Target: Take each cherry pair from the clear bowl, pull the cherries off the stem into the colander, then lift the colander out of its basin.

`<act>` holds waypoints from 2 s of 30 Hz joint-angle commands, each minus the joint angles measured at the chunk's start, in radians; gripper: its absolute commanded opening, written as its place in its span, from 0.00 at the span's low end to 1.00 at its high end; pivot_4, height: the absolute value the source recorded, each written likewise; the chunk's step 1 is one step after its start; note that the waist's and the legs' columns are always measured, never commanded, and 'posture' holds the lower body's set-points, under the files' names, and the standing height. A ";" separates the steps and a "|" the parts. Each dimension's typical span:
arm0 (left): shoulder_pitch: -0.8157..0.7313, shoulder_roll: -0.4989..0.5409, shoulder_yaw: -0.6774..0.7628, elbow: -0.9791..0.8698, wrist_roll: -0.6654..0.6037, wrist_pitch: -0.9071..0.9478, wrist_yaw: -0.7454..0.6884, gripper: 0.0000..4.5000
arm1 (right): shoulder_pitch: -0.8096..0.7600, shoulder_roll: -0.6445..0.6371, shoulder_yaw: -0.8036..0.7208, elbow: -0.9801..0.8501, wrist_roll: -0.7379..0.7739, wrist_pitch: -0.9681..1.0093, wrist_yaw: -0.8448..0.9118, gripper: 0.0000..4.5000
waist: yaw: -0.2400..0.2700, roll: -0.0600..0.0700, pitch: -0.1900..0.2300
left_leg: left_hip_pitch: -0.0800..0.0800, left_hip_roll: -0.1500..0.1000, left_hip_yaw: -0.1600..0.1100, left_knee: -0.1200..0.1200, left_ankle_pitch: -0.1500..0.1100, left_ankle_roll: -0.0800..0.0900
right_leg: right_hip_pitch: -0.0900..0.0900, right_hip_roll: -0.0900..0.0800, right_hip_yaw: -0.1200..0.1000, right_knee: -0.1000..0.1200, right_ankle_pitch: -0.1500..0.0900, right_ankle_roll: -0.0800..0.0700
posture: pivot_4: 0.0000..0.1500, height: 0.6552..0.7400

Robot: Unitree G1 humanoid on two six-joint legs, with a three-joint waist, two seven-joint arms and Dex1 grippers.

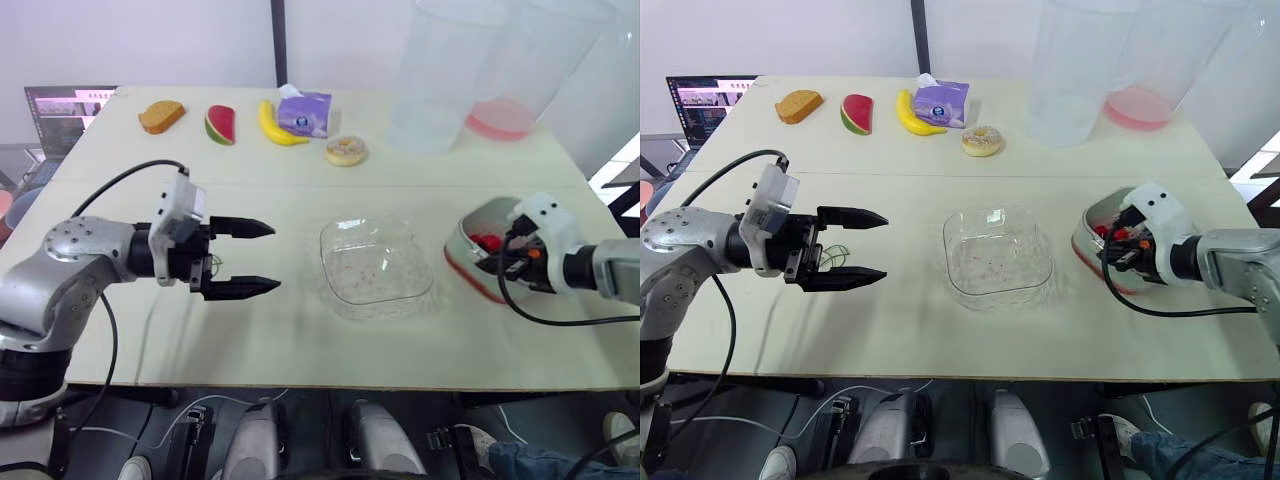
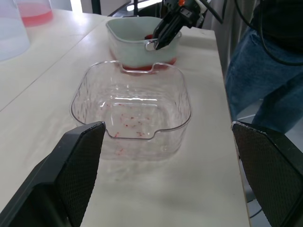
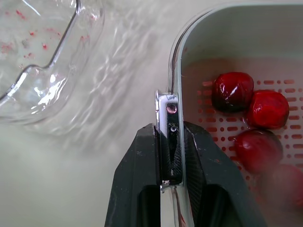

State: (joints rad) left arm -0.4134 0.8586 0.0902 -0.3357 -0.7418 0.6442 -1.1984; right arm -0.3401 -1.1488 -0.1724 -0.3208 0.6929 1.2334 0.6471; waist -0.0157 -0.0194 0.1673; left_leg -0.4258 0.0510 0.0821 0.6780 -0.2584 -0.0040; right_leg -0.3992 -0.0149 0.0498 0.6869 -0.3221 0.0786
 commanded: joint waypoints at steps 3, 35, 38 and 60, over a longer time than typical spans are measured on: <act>-0.021 0.003 0.001 -0.015 -0.006 -0.008 -0.007 1.00 | -0.036 -0.028 -0.090 -0.034 0.004 0.032 0.007 0.04 | 0.000 0.000 0.000 | 0.000 0.000 0.000 0.000 0.000 0.000 | 0.000 0.000 0.000 0.000 0.000 0.000 | 1.00 1.00; -0.053 -0.008 -0.029 0.002 -0.006 0.000 -0.006 1.00 | 0.033 -0.038 -0.213 -0.068 -0.019 0.089 0.012 0.04 | 0.004 0.000 0.000 | -0.001 -0.001 0.000 0.000 0.000 0.000 | 0.000 -0.001 0.000 -0.001 0.000 0.000 | 1.00 1.00; -0.057 -0.009 -0.032 0.006 -0.003 -0.002 -0.009 1.00 | 0.027 -0.046 -0.220 -0.066 -0.016 0.091 0.016 0.04 | 0.004 0.000 0.000 | -0.001 -0.001 0.000 0.000 0.000 0.001 | 0.000 -0.001 0.000 -0.001 0.000 0.000 | 1.00 1.00; -0.063 -0.015 -0.038 0.011 0.003 -0.001 -0.008 1.00 | -0.038 -0.089 -0.196 -0.060 -0.015 0.080 0.027 0.04 | 0.001 0.000 0.000 | -0.001 -0.001 0.000 -0.001 0.000 0.001 | 0.000 -0.001 0.000 -0.002 0.000 0.000 | 1.00 1.00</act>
State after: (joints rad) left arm -0.4729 0.8421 0.0405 -0.3152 -0.7367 0.6490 -1.2038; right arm -0.3485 -1.2040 -0.3389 -0.3760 0.6898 1.3188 0.6753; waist -0.0144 -0.0190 0.1676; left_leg -0.4264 0.0504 0.0826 0.6774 -0.2588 -0.0033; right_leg -0.3994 -0.0162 0.0498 0.6851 -0.3221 0.0786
